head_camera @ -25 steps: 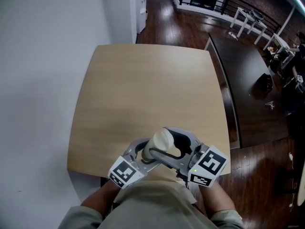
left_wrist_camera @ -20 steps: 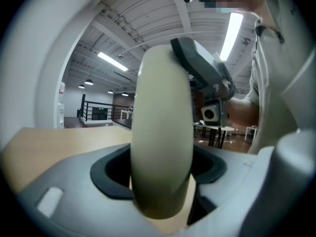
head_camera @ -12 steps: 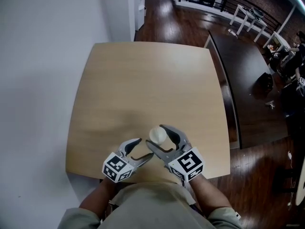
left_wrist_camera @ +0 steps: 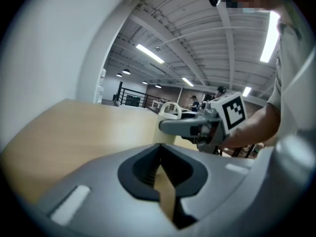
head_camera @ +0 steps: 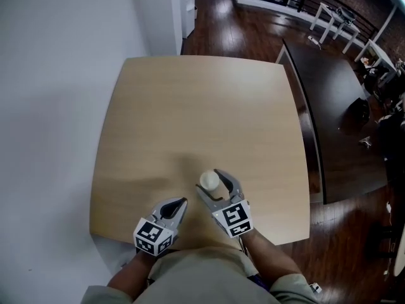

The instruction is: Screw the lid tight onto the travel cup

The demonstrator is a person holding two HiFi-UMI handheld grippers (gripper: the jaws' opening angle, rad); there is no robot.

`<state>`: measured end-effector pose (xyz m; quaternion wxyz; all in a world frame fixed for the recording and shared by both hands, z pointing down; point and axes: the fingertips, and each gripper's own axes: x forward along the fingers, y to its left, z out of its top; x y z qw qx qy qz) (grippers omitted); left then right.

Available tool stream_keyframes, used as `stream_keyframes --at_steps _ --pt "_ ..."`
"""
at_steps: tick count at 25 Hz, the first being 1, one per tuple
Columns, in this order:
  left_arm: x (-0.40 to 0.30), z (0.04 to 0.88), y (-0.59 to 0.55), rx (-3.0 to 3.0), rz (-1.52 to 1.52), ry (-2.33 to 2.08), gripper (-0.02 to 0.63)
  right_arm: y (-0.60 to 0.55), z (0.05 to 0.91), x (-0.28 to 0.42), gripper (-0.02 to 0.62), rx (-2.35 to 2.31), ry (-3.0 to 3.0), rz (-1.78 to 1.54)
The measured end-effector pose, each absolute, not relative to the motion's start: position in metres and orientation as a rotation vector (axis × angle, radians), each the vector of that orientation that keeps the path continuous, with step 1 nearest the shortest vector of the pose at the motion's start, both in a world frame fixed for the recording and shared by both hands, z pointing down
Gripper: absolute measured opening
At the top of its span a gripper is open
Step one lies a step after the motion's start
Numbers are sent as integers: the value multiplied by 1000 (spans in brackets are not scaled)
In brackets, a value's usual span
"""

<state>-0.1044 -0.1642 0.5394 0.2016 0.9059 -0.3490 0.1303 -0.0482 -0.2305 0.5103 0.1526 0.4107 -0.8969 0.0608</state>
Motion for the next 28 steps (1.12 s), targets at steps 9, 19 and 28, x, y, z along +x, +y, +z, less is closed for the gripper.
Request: stream_keyframes --at_steps 9,19,28 --pt "-113 531 -172 2518 333 -1063 2 -231 512 -47 293 1212 -2593 141" --pt "-106 524 -170 2555 282 -987 2 -221 519 -42 293 1187 -2520 219" --pt "-110 493 -147 2612 184 -887 2 -165 489 -9 311 1387 -2441 337"
